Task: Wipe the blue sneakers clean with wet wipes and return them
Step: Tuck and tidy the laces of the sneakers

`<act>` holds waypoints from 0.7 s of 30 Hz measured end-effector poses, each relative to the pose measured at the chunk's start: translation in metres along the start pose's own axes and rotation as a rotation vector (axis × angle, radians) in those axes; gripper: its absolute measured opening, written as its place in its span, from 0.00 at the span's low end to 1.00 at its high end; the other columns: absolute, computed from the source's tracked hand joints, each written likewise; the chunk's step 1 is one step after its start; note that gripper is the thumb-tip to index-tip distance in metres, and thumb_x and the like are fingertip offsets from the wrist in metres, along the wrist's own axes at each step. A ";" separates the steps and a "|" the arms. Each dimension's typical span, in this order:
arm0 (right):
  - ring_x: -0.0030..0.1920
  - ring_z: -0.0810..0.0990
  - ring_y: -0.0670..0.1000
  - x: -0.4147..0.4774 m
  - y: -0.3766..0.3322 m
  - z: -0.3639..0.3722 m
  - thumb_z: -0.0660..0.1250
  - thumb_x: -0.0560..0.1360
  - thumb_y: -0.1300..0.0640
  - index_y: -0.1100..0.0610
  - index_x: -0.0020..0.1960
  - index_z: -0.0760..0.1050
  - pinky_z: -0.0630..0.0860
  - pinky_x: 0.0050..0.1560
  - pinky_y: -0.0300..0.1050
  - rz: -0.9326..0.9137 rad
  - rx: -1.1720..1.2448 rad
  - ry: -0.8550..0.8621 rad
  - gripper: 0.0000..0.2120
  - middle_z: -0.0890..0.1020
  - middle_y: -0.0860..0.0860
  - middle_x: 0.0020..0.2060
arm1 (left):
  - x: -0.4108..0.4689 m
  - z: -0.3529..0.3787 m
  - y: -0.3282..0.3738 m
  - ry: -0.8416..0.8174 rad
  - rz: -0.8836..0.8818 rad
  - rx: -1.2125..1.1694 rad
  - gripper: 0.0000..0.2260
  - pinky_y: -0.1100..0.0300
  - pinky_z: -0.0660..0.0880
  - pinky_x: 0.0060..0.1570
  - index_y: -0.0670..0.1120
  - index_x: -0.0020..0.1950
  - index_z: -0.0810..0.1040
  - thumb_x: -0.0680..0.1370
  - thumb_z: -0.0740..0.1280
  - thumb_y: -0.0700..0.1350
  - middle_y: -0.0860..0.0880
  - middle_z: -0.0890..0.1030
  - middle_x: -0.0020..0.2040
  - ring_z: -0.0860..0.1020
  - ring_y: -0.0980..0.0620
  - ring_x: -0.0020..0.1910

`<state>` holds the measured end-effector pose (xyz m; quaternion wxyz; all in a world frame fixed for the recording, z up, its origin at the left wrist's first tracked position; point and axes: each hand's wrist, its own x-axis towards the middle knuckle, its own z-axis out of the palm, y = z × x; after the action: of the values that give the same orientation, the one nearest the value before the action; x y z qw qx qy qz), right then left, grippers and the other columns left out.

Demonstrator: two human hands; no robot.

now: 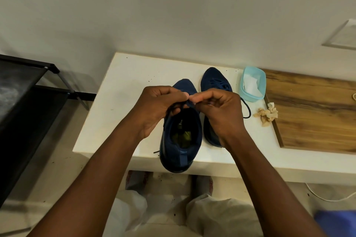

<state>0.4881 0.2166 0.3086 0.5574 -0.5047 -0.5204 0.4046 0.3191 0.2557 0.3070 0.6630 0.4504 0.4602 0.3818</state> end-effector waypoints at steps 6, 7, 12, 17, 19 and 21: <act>0.55 0.84 0.49 0.000 0.006 -0.002 0.66 0.78 0.68 0.60 0.61 0.78 0.80 0.57 0.44 0.103 -0.127 -0.160 0.13 0.85 0.52 0.52 | 0.001 -0.011 -0.001 -0.031 0.229 0.274 0.07 0.57 0.82 0.52 0.41 0.47 0.86 0.70 0.78 0.35 0.46 0.87 0.46 0.86 0.49 0.47; 0.54 0.84 0.49 -0.001 0.007 -0.001 0.65 0.79 0.67 0.60 0.61 0.78 0.80 0.57 0.45 0.103 -0.139 -0.178 0.12 0.85 0.52 0.52 | 0.001 -0.012 -0.001 -0.019 0.295 0.363 0.07 0.58 0.82 0.52 0.42 0.46 0.86 0.70 0.78 0.35 0.49 0.87 0.45 0.85 0.52 0.46; 0.50 0.85 0.50 0.000 0.007 0.003 0.68 0.77 0.67 0.61 0.55 0.82 0.80 0.53 0.42 0.126 -0.099 -0.058 0.09 0.86 0.53 0.47 | 0.002 -0.003 -0.010 0.093 0.675 0.683 0.06 0.60 0.79 0.48 0.44 0.47 0.84 0.72 0.75 0.36 0.52 0.83 0.47 0.82 0.55 0.47; 0.46 0.85 0.47 -0.001 0.000 0.004 0.68 0.77 0.65 0.60 0.53 0.83 0.78 0.48 0.38 0.241 -0.025 0.002 0.07 0.86 0.54 0.45 | 0.004 0.001 -0.022 0.236 0.821 0.766 0.05 0.57 0.78 0.47 0.42 0.49 0.81 0.75 0.73 0.36 0.49 0.81 0.49 0.79 0.54 0.48; 0.47 0.82 0.49 0.002 -0.001 0.005 0.65 0.80 0.58 0.59 0.54 0.83 0.78 0.52 0.43 0.365 0.020 0.050 0.10 0.85 0.56 0.47 | 0.004 0.005 -0.025 0.279 0.845 0.750 0.05 0.56 0.78 0.48 0.42 0.49 0.81 0.75 0.73 0.36 0.48 0.80 0.50 0.78 0.54 0.48; 0.47 0.82 0.49 0.005 -0.001 0.005 0.61 0.82 0.50 0.57 0.55 0.83 0.77 0.54 0.44 0.463 0.026 0.065 0.15 0.86 0.54 0.48 | 0.003 0.008 -0.027 0.291 0.861 0.742 0.04 0.56 0.79 0.49 0.41 0.49 0.80 0.76 0.72 0.35 0.48 0.80 0.50 0.78 0.55 0.49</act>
<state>0.4834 0.2219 0.3101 0.4725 -0.6163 -0.3673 0.5119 0.3304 0.2485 0.2820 0.1762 0.7417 0.4251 0.4879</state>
